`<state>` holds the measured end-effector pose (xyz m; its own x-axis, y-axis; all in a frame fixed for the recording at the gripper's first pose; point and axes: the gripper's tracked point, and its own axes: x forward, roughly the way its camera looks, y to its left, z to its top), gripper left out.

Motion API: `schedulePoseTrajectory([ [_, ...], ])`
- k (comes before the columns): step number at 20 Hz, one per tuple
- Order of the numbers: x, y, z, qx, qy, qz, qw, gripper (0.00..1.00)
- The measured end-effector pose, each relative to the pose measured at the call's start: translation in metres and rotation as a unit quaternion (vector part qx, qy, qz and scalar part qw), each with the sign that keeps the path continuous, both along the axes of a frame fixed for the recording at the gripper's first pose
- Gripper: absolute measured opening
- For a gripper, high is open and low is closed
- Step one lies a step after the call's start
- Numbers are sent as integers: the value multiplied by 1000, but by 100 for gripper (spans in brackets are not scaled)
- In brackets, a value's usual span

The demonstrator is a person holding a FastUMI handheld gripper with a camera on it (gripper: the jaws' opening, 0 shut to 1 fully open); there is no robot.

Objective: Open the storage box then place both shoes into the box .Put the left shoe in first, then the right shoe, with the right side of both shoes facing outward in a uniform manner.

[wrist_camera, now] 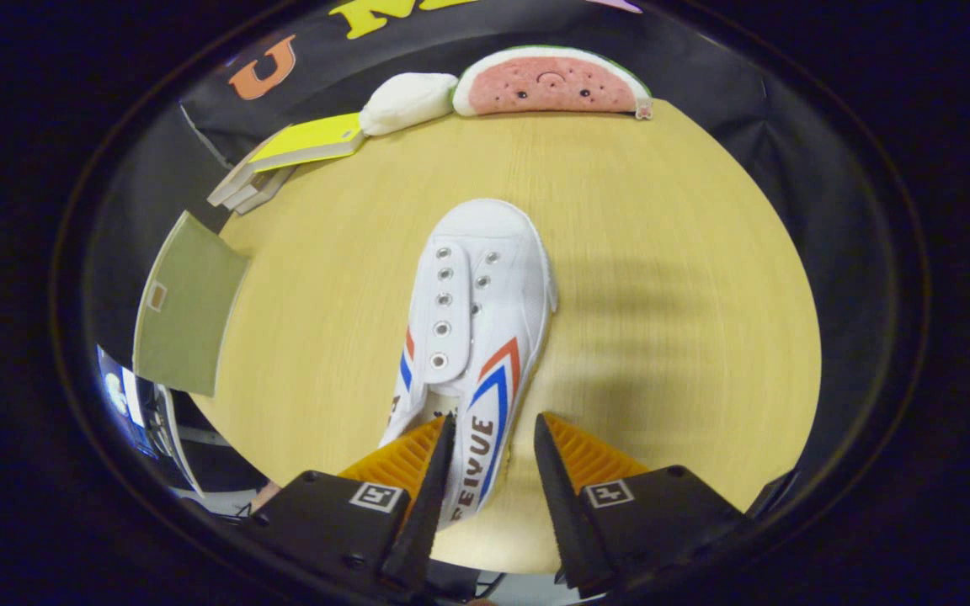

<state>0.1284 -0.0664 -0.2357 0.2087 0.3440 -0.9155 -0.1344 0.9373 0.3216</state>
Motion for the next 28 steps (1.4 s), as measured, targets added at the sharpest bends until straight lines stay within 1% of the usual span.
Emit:
schedulePoseTrajectory([
  [4, 3, -4, -2, 10, 0, -18, 1000, 32],
  [5, 3, -5, -1, 12, -2, -23, 1000, 28],
  [6, 3, -6, -2, 16, -3, -32, 999, 22],
  [7, 4, -6, -1, 24, -3, -50, 998, 19],
  [8, 4, -3, 0, 43, 2, -64, 997, 8],
  [11, -1, 16, 7, 119, 19, -110, 987, 6],
  [12, -1, 22, 12, 136, 20, -121, 983, 6],
  [14, -4, 37, 21, 154, 17, -127, 980, 5],
  [17, -6, 64, 44, 171, 1, -129, 977, 5],
  [22, -12, 132, 108, 208, -35, -119, 970, 5],
  [26, -21, 207, 168, 216, -70, -109, 968, 5],
  [28, -26, 254, 194, 213, -82, -106, 968, 5],
])
